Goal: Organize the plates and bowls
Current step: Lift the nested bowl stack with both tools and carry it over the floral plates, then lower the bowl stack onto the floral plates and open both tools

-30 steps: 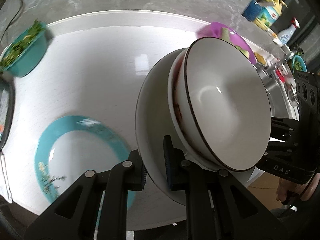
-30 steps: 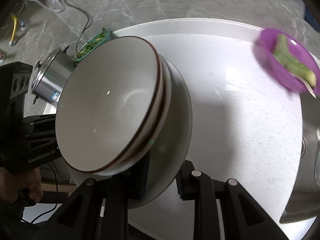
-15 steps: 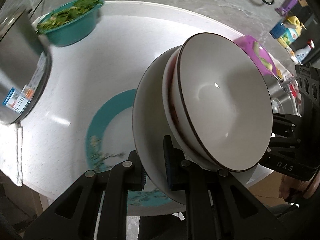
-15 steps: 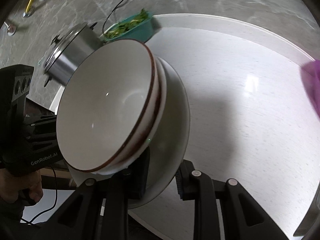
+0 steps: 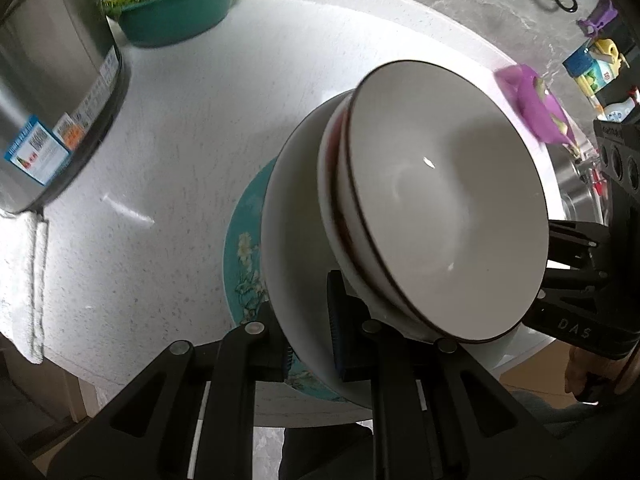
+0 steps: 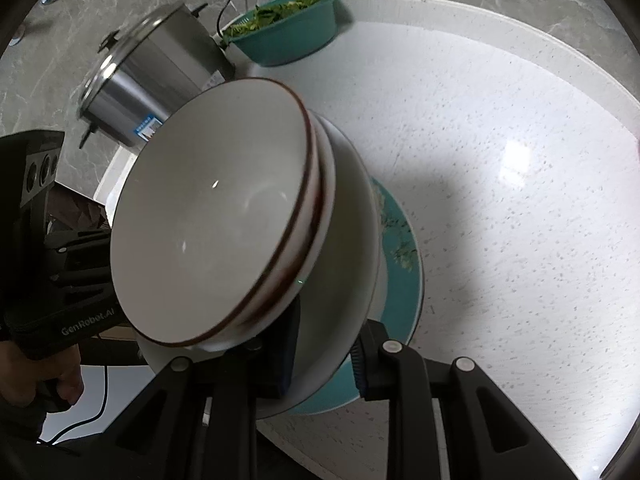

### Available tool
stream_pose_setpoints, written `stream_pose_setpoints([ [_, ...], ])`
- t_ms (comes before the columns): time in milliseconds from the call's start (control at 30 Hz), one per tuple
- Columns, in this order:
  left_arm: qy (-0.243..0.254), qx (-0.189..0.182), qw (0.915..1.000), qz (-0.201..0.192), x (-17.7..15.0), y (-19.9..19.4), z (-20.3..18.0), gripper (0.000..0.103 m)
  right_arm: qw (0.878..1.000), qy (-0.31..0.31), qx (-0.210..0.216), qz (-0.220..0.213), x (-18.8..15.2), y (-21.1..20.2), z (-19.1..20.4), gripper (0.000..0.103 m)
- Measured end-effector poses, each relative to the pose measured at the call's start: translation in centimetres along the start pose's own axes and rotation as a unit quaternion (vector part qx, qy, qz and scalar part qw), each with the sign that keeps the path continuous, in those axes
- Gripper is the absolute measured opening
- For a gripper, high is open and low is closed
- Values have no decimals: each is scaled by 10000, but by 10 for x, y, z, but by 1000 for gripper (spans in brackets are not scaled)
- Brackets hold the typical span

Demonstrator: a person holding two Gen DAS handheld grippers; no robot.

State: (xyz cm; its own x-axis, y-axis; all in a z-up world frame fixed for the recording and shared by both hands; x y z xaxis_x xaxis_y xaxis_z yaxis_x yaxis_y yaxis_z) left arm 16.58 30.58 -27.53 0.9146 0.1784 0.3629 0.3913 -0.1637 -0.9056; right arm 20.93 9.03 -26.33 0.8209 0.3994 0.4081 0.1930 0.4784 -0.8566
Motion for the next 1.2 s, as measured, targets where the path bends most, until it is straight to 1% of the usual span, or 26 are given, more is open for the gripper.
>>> stream_pose_setpoints([
  [167,-33,-61,9999,87,-8,11,7,13,10000,40,-50,76,-7,10,-2,25],
  [500,30,-13,9999,140,-14,22,6,13,9997,121,-90,196,-18,32,1,25],
  [733,37,-8,9999,118,-18,25,6,13,9998,66,-155,123,-19,34,3,24],
  [967,-58,-60,10000,0,-24,23,10,14,9996,27,-271,103,-19,37,7,24],
  [1067,-123,-86,9999,-73,-27,20,13,14,9993,0,-379,11,-17,36,12,26],
  [1100,-136,-99,9998,-112,-27,18,14,15,9991,12,-422,-29,-17,34,12,29],
  [1167,-159,-121,9996,-185,-29,14,15,20,9987,53,-499,-68,-18,31,10,35],
  [1200,-163,-89,9996,-210,-29,12,16,27,9984,67,-553,-87,-18,30,10,39],
])
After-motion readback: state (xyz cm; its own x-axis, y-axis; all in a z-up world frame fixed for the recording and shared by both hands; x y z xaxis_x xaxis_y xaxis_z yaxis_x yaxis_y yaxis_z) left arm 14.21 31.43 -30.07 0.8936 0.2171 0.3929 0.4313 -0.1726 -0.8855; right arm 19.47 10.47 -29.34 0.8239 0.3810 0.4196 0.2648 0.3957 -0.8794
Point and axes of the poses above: each gripper's, at about its wrist camera, not at the fingertips, and y roughly the way its jaws point, z to its left, x to its top, the point moved 2 cm from there along y, roughly the way its jaws point, and after that the axes turned 9 degrees about -z, right-handed, at the moved point
